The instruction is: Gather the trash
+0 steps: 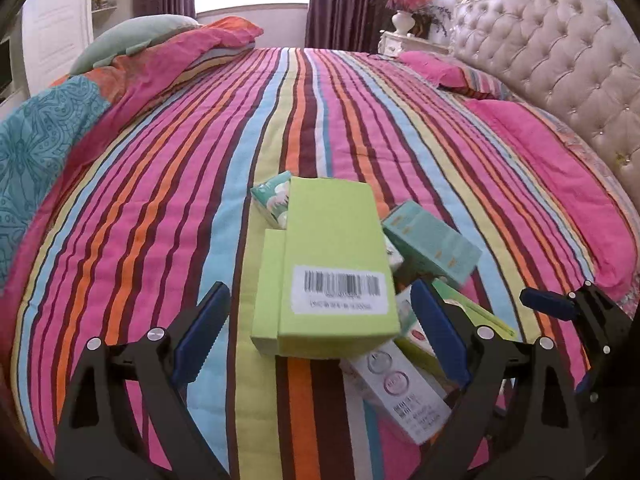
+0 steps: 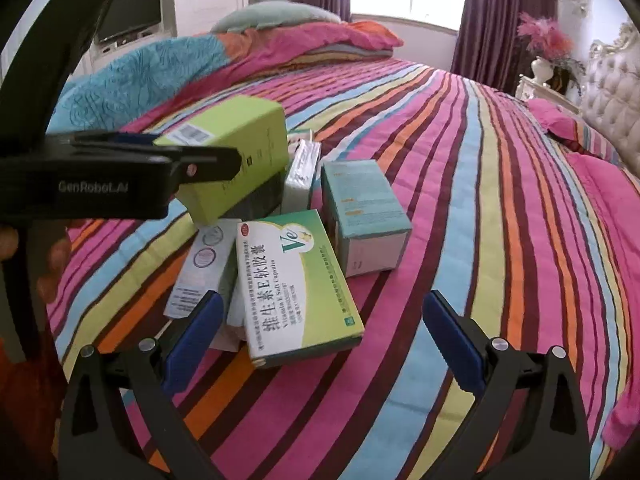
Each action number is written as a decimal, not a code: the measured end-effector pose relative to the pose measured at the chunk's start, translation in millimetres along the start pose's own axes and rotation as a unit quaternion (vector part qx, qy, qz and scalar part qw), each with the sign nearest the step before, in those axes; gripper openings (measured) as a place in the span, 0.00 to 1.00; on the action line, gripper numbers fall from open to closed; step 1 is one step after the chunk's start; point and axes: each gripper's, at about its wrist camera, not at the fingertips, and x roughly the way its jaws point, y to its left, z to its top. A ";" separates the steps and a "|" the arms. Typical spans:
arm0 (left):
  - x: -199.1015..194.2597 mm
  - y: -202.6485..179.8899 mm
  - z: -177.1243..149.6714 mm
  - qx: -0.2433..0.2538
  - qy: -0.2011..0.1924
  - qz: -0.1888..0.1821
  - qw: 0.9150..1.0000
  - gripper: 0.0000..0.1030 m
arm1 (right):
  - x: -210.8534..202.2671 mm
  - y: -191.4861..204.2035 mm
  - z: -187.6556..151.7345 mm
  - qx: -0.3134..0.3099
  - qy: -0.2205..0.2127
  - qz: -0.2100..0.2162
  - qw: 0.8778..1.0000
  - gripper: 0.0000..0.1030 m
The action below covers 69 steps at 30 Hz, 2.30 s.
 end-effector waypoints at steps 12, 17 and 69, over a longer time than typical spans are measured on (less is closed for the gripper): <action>15.8 3.0 10.2 0.008 0.018 0.017 1.000 0.78 | 18.3 4.8 9.8 0.003 0.033 0.027 0.999 0.63; 23.7 3.4 7.0 0.017 0.034 0.001 0.999 0.48 | 17.5 3.8 10.3 0.028 0.047 0.046 0.997 0.52; -144.6 38.5 -124.4 0.066 0.000 -0.090 0.994 0.48 | -119.2 38.8 -70.0 0.200 -0.011 -0.042 0.979 0.51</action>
